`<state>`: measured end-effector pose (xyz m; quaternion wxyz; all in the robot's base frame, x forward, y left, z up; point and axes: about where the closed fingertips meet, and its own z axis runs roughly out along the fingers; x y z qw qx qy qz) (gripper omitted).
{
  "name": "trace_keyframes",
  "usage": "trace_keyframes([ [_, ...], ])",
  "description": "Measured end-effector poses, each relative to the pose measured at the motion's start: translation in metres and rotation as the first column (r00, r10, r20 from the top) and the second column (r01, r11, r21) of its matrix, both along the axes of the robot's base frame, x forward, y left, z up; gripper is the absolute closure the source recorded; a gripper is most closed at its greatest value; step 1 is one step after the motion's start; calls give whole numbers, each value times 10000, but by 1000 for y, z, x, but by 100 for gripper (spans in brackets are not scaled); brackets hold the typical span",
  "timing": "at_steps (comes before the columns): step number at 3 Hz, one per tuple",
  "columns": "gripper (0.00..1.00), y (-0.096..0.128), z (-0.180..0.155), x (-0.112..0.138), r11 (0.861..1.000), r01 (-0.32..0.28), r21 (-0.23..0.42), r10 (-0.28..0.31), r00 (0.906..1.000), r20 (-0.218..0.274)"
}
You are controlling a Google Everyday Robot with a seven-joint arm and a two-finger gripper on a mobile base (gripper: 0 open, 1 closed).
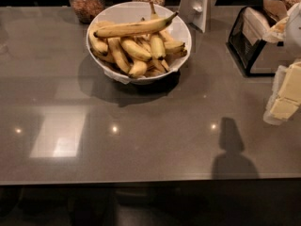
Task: Pick banana from white bowl
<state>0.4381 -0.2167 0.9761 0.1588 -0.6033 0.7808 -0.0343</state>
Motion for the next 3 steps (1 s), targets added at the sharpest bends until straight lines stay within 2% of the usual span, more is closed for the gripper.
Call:
trace_keyframes([
  [1, 0, 0, 0, 0, 10000, -1, 2, 1, 10000, 3],
  [2, 0, 7, 3, 8, 9995, -154, 278, 145, 9994, 313],
  [3, 0, 25, 8, 35, 9930, -731, 926, 647, 9938, 907],
])
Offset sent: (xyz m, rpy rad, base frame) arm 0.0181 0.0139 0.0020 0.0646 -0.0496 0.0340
